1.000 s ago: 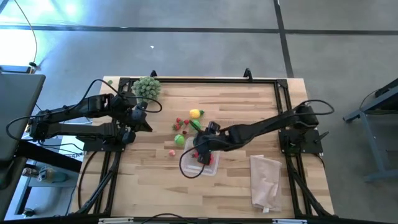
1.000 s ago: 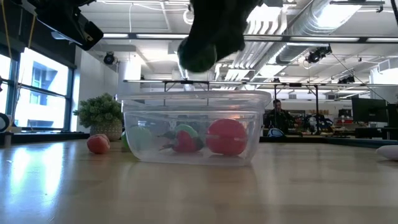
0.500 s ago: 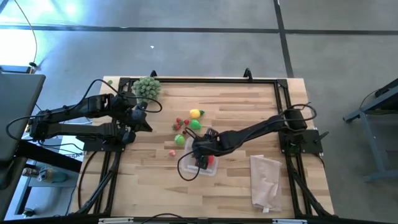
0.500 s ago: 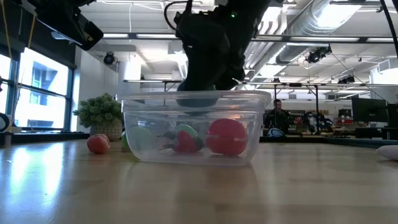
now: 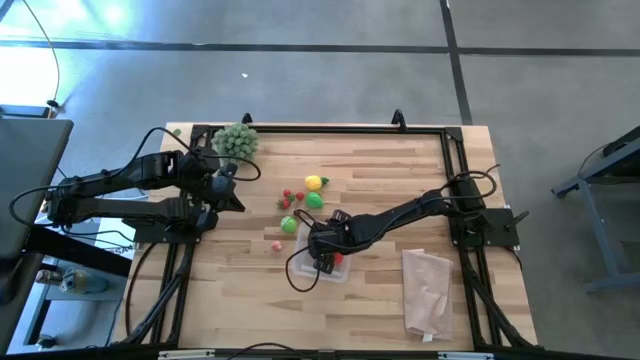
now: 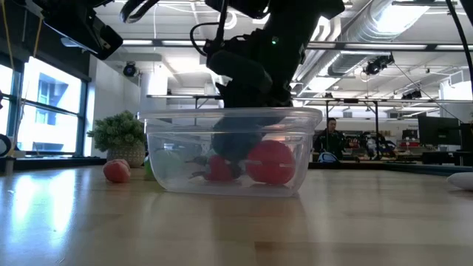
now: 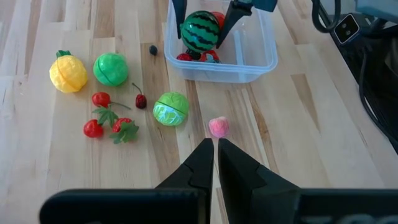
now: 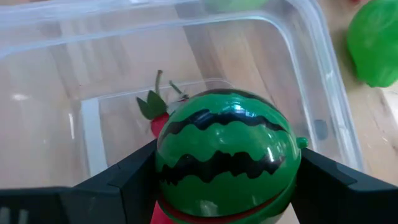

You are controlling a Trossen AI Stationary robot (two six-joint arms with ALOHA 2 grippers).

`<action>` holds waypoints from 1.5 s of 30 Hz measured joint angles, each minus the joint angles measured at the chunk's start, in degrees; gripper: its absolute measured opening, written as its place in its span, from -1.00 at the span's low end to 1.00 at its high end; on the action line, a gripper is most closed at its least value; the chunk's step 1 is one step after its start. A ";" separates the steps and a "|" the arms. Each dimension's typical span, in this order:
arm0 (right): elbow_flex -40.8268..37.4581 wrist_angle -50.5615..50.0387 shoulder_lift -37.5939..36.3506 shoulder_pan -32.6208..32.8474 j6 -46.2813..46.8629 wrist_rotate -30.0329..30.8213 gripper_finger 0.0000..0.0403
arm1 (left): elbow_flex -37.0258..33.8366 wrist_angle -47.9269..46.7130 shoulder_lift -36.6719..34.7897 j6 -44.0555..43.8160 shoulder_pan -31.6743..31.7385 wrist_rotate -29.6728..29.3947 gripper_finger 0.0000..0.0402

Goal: Pick and placing Produce into tupperware
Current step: Put the green watermelon into the transparent bin, then put the yellow pineapple into the transparent bin

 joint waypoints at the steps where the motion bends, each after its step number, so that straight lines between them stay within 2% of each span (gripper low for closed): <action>1: 0.00 -0.03 0.00 0.00 0.01 0.01 0.35 | -0.01 0.00 0.00 -0.01 0.00 0.00 -0.93; 7: 0.00 -0.01 0.00 0.01 -0.14 0.03 0.38 | 0.00 0.00 0.00 0.00 0.00 0.00 -0.93; 21: 0.00 -0.09 -0.16 0.00 -1.27 -0.28 0.73 | 0.00 0.00 0.00 0.00 0.01 0.00 -0.93; 27: 0.00 -0.31 -3.46 0.00 -0.03 -0.23 0.75 | 0.00 0.01 -0.01 0.01 0.00 0.01 -0.93; 31: 0.00 -0.59 -7.29 0.11 -0.45 2.12 0.75 | -0.01 0.01 -0.01 -0.01 -0.02 -0.01 -0.93; 38: 0.00 -2.85 -15.33 -0.81 -8.84 9.13 0.75 | 0.00 0.01 0.00 0.00 -0.01 -0.01 -0.93; 42: 0.00 -2.77 -18.73 -2.72 -20.52 11.50 0.75 | 0.00 -0.01 -0.01 0.00 -0.02 0.01 -0.93; 45: 0.02 -0.60 -19.97 -4.63 -29.62 10.83 0.75 | 0.00 0.00 0.00 0.00 -0.01 0.00 -0.93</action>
